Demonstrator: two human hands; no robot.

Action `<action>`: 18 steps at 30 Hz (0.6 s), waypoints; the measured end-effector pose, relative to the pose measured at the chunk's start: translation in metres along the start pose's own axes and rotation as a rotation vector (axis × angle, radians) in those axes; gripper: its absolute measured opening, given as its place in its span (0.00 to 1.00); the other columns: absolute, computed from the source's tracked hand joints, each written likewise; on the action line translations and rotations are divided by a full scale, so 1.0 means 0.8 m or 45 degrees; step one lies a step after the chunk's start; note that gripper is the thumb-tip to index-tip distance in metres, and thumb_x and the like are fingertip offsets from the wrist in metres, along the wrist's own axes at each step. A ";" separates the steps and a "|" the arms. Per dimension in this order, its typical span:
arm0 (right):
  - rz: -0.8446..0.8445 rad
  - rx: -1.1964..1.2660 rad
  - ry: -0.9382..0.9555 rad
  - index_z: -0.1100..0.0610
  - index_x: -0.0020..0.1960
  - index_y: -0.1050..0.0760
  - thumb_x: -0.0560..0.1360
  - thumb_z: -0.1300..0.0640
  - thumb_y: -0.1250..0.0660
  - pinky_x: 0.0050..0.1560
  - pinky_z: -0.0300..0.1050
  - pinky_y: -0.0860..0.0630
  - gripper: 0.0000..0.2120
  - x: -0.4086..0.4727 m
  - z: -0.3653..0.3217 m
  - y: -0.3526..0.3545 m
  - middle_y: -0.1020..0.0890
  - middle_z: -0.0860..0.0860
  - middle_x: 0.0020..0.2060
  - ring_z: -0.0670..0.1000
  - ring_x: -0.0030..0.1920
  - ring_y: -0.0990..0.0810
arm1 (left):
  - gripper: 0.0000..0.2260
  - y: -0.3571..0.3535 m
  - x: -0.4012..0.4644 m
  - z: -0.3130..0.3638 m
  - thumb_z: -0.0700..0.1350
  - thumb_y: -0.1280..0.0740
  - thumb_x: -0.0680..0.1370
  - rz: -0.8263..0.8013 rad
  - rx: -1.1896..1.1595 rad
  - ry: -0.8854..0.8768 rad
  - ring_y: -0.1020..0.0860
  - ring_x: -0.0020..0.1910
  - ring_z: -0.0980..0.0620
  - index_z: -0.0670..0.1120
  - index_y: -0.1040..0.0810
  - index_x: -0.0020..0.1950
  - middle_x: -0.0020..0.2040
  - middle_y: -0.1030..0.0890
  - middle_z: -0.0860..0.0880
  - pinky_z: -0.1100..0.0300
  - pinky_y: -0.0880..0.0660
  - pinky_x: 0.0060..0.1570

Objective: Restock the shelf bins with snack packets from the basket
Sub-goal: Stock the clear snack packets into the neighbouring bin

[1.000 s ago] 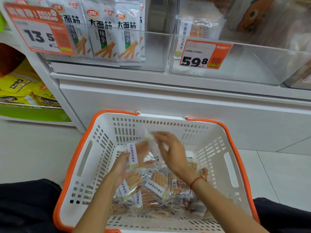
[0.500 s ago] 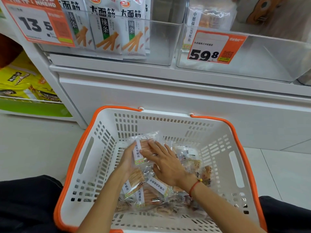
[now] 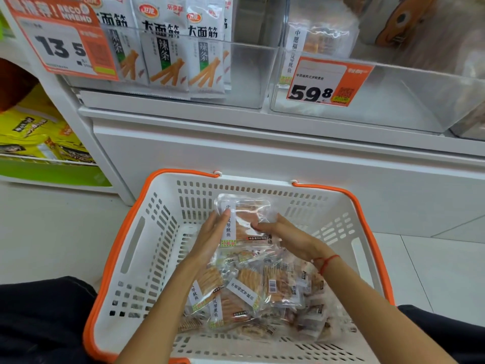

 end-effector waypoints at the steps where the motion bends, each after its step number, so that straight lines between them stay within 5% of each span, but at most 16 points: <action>1: -0.023 -0.047 0.019 0.49 0.72 0.39 0.73 0.43 0.31 0.63 0.49 0.34 0.32 -0.005 -0.008 0.003 0.29 0.47 0.68 0.49 0.66 0.29 | 0.20 -0.003 -0.003 0.011 0.59 0.46 0.80 -0.017 0.012 -0.039 0.37 0.68 0.64 0.57 0.38 0.71 0.69 0.37 0.63 0.51 0.39 0.68; 3: 0.012 -0.112 0.092 0.51 0.71 0.35 0.64 0.35 0.27 0.67 0.57 0.32 0.41 -0.005 -0.019 0.021 0.24 0.45 0.63 0.47 0.62 0.24 | 0.12 -0.010 -0.009 0.034 0.55 0.47 0.81 -0.031 -0.004 -0.099 0.35 0.60 0.68 0.57 0.33 0.64 0.56 0.36 0.67 0.56 0.38 0.64; 5: 0.072 -0.140 0.167 0.59 0.70 0.37 0.64 0.36 0.26 0.66 0.56 0.29 0.45 -0.015 -0.043 0.031 0.22 0.46 0.56 0.46 0.56 0.22 | 0.20 -0.017 -0.013 0.057 0.56 0.47 0.81 0.002 0.006 -0.164 0.38 0.67 0.60 0.51 0.36 0.71 0.62 0.37 0.63 0.56 0.41 0.69; 6: 0.108 -0.147 0.203 0.59 0.70 0.38 0.68 0.40 0.27 0.65 0.51 0.29 0.40 -0.024 -0.062 0.034 0.22 0.46 0.53 0.45 0.55 0.23 | 0.21 -0.020 -0.013 0.068 0.57 0.47 0.80 0.016 -0.004 -0.183 0.35 0.69 0.56 0.50 0.35 0.71 0.67 0.34 0.58 0.54 0.38 0.69; 8: 0.122 -0.169 0.256 0.56 0.68 0.40 0.74 0.48 0.31 0.62 0.45 0.29 0.29 -0.042 -0.091 0.038 0.25 0.47 0.56 0.44 0.57 0.25 | 0.13 -0.022 -0.013 0.085 0.53 0.46 0.82 0.034 -0.082 -0.203 0.25 0.56 0.53 0.46 0.31 0.60 0.59 0.26 0.49 0.57 0.27 0.52; 10: 0.165 -0.262 0.313 0.56 0.67 0.40 0.74 0.48 0.32 0.64 0.48 0.29 0.28 -0.059 -0.121 0.047 0.25 0.51 0.62 0.47 0.61 0.25 | 0.04 -0.027 -0.017 0.106 0.43 0.46 0.82 -0.016 -0.066 -0.248 0.26 0.50 0.53 0.45 0.34 0.54 0.54 0.28 0.46 0.62 0.27 0.43; 14: 0.082 -0.426 0.466 0.47 0.65 0.32 0.76 0.51 0.37 0.64 0.45 0.28 0.18 -0.108 -0.189 0.060 0.26 0.47 0.65 0.45 0.62 0.25 | 0.15 -0.035 -0.043 0.166 0.36 0.46 0.81 -0.067 0.035 -0.474 0.24 0.51 0.60 0.56 0.33 0.56 0.54 0.26 0.56 0.69 0.27 0.44; 16: 0.095 -0.464 0.520 0.53 0.65 0.30 0.76 0.54 0.37 0.57 0.43 0.23 0.17 -0.136 -0.224 0.068 0.24 0.55 0.62 0.48 0.56 0.21 | 0.17 -0.041 -0.059 0.200 0.38 0.45 0.82 -0.106 0.049 -0.583 0.24 0.48 0.72 0.61 0.34 0.59 0.55 0.26 0.64 0.73 0.27 0.45; 18: 0.100 -0.508 0.609 0.52 0.63 0.32 0.78 0.65 0.40 0.45 0.30 0.24 0.15 -0.160 -0.256 0.080 0.22 0.52 0.55 0.40 0.48 0.21 | 0.17 -0.044 -0.073 0.228 0.41 0.44 0.82 -0.140 0.079 -0.669 0.27 0.45 0.77 0.66 0.36 0.55 0.52 0.30 0.72 0.73 0.30 0.50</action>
Point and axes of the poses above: each hand's wrist, its own x-axis towards the middle knuckle, its own y-axis out of the back of the hand, z = x × y, the point moved 6 cm from there along x, towards the middle knuckle
